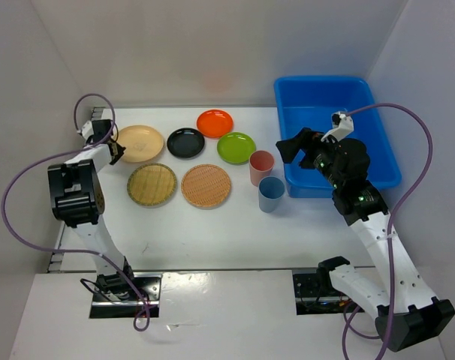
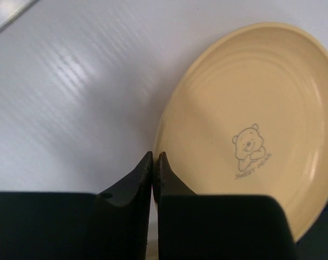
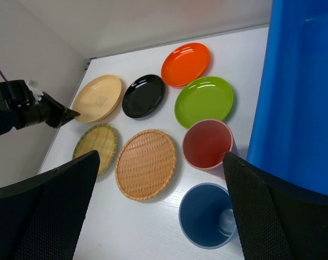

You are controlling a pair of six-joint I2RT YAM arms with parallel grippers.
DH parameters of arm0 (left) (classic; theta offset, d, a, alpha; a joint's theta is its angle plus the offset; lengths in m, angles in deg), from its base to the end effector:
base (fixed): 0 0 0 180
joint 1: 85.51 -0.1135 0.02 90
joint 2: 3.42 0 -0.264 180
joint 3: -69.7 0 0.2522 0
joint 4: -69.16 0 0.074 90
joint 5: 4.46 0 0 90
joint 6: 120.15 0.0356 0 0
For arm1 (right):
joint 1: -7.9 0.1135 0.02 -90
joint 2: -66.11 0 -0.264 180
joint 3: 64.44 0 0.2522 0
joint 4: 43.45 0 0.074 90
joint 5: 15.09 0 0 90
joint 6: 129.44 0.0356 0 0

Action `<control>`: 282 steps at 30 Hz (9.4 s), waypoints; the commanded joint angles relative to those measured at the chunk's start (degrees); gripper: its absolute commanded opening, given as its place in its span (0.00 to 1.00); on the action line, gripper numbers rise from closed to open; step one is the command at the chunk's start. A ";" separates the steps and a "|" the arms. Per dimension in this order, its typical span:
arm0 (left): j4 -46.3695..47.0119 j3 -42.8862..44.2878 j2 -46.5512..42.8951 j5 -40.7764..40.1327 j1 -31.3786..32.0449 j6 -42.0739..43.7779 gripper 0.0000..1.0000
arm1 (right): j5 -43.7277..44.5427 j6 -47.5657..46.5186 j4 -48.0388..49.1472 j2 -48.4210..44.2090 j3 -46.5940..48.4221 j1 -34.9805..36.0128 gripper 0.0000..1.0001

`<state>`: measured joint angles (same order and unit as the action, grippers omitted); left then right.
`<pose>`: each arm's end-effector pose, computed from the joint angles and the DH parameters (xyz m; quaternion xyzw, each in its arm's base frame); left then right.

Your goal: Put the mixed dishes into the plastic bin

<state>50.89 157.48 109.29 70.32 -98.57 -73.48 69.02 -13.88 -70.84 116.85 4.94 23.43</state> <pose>0.4164 0.1062 0.1766 -0.4761 0.7769 0.0145 0.4117 0.1918 0.0571 0.3819 0.0329 0.7580 0.2647 0.5952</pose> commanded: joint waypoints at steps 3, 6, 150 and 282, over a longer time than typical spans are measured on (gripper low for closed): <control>-3.75 -0.98 -14.43 -0.61 -2.50 3.25 0.00 | -4.47 -0.16 3.43 -0.82 2.22 0.91 0.99; -4.44 1.38 -21.00 5.80 -3.29 6.06 0.00 | -7.37 -0.16 4.48 -0.29 3.36 0.91 0.99; -16.05 -15.75 -38.71 8.92 12.72 -1.22 1.00 | 20.76 21.11 6.48 52.56 21.85 -24.14 0.98; 9.88 -21.90 -40.47 69.98 -2.59 -8.54 0.38 | -35.15 3.97 2.38 61.24 49.67 16.37 0.00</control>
<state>62.43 132.04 67.96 139.25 -101.43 -86.77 32.30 -5.20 -64.68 179.41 50.47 38.69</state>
